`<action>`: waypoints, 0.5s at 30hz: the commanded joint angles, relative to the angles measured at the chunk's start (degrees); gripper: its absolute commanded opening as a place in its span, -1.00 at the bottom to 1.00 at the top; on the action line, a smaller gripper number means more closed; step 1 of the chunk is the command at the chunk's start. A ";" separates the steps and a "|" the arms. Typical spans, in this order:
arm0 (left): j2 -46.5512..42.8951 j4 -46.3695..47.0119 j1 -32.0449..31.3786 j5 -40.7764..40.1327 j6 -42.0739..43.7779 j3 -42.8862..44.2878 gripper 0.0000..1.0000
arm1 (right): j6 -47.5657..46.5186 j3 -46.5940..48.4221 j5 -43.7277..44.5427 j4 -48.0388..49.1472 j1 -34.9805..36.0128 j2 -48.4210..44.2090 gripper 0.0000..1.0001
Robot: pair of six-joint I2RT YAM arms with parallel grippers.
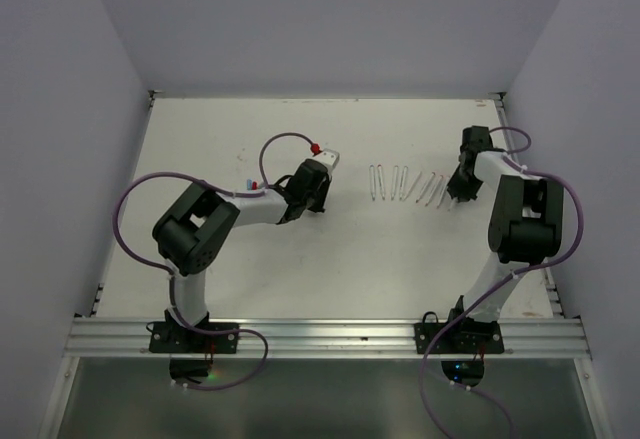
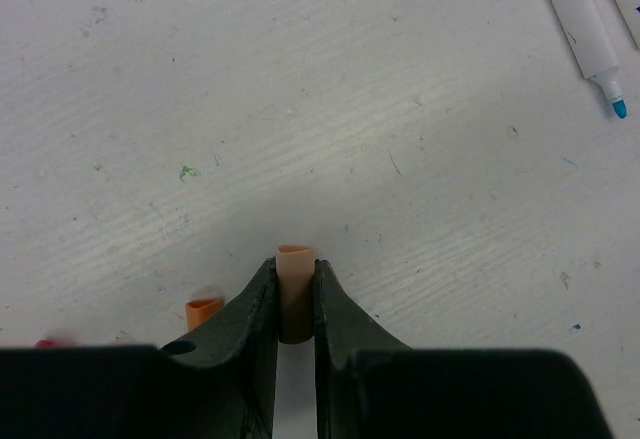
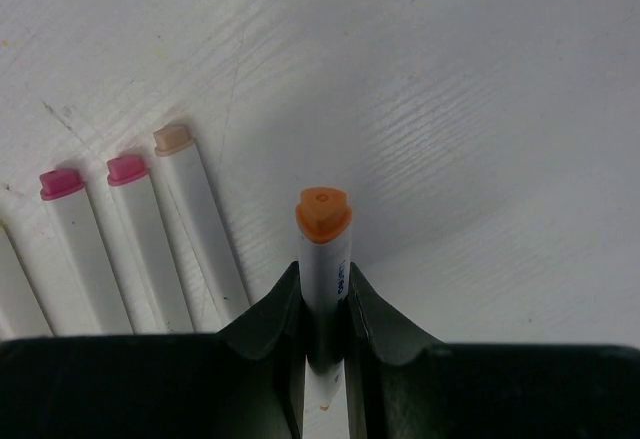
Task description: Open the pen caps
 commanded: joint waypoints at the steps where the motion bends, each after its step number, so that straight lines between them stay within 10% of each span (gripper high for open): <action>1: 0.79 -0.66 0.52 -3.04 1.66 1.26 -1.00 | -1.30 1.47 1.09 1.43 -0.15 -0.22 -0.77; 15: -0.70 -0.57 0.52 -4.45 0.87 -2.70 -0.77 | -0.86 0.68 -0.23 2.14 -0.15 0.13 -0.50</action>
